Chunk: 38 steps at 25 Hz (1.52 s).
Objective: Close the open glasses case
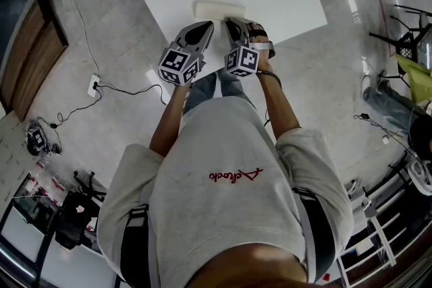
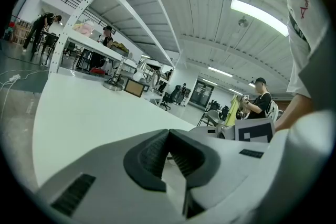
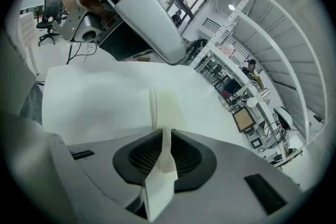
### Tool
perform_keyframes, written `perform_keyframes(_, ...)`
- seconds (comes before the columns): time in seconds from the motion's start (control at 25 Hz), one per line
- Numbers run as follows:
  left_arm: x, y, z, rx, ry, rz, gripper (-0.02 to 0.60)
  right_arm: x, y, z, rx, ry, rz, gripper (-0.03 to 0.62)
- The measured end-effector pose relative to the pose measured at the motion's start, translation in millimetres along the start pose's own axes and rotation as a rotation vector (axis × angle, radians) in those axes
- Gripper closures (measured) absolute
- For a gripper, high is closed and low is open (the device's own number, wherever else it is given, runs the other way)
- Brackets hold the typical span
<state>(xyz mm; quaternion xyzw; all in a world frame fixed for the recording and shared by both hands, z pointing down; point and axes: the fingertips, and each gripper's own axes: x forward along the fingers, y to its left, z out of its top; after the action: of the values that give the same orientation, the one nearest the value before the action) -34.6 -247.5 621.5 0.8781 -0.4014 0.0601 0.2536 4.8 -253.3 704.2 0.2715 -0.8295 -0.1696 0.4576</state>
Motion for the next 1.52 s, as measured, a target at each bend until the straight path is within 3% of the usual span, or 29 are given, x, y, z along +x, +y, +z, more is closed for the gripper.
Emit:
perform_keyframes(0.12,0,-2,4,0.006,-0.005,-0.005,0.555,-4,-9,6,0.009,-0.014,-0.030,0.571)
perform_keyframes(0.36,1,-8,11,0.026,-0.015,-0.017,0.555,-12,-22,13,0.048,-0.038,-0.062,0.572)
perform_keyframes(0.52,-1,-6,16,0.037,-0.022,-0.024,0.555,-18,-32,22,0.144,-0.076,-0.083,0.572)
perform_keyframes(0.68,-4,-6,25,0.057,-0.031,-0.028,0.555,-32,-50,36,0.347,-0.153,-0.111,0.574)
perform_keyframes(0.88,-7,-8,39,0.094,-0.051,-0.038,0.555,-56,-82,47,0.774,-0.306,-0.136,0.574)
perform_keyframes(1.0,-11,-8,53,0.118,-0.069,-0.046,0.555,-69,-99,55,0.919,-0.397,-0.157,0.574)
perform_keyframes(1.2,-16,-9,83,0.163,-0.116,-0.062,0.555,-91,-119,76,1.009,-0.516,-0.176,0.574)
perform_keyframes(1.52,-28,-15,119,0.220,-0.177,-0.082,0.555,-118,-136,93,1.008,-0.591,-0.228,0.574)
